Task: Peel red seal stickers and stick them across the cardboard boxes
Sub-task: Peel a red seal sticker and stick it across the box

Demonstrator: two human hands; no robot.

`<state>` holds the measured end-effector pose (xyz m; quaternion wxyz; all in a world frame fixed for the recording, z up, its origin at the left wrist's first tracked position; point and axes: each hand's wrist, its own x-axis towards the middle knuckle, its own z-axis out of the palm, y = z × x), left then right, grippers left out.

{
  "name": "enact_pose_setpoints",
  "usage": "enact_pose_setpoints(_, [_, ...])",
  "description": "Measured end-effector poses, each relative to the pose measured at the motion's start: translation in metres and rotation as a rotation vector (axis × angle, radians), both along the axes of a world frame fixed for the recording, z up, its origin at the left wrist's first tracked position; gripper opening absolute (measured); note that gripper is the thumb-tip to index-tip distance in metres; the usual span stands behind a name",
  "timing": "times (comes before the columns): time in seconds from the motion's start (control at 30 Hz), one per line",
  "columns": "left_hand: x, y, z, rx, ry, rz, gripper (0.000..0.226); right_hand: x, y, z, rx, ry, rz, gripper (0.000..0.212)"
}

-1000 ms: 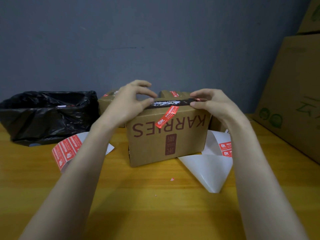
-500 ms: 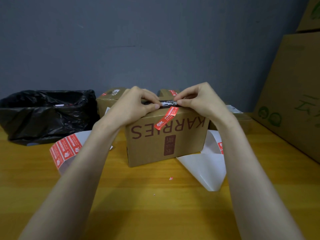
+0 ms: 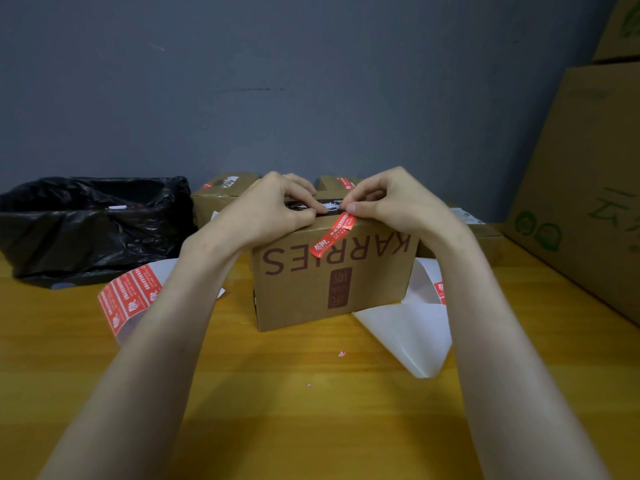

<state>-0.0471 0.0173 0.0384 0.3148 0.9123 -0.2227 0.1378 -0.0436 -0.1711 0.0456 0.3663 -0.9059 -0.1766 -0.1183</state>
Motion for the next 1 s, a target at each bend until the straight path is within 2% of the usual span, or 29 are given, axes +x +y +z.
enact_pose_setpoints(0.17, [-0.001,0.001,0.000,-0.025,-0.005,-0.019,0.019,0.002,0.005,-0.003,-0.028,-0.033,-0.025,0.009])
enact_pose_setpoints(0.73, [0.001,0.001,-0.001,-0.009,-0.014,-0.029,0.018,-0.001,0.011,-0.001,-0.095,0.037,-0.086,0.016])
enact_pose_setpoints(1.0, [-0.001,0.001,0.000,-0.018,0.005,-0.044,0.023,-0.001,0.011,0.000,-0.156,0.056,-0.042,0.019])
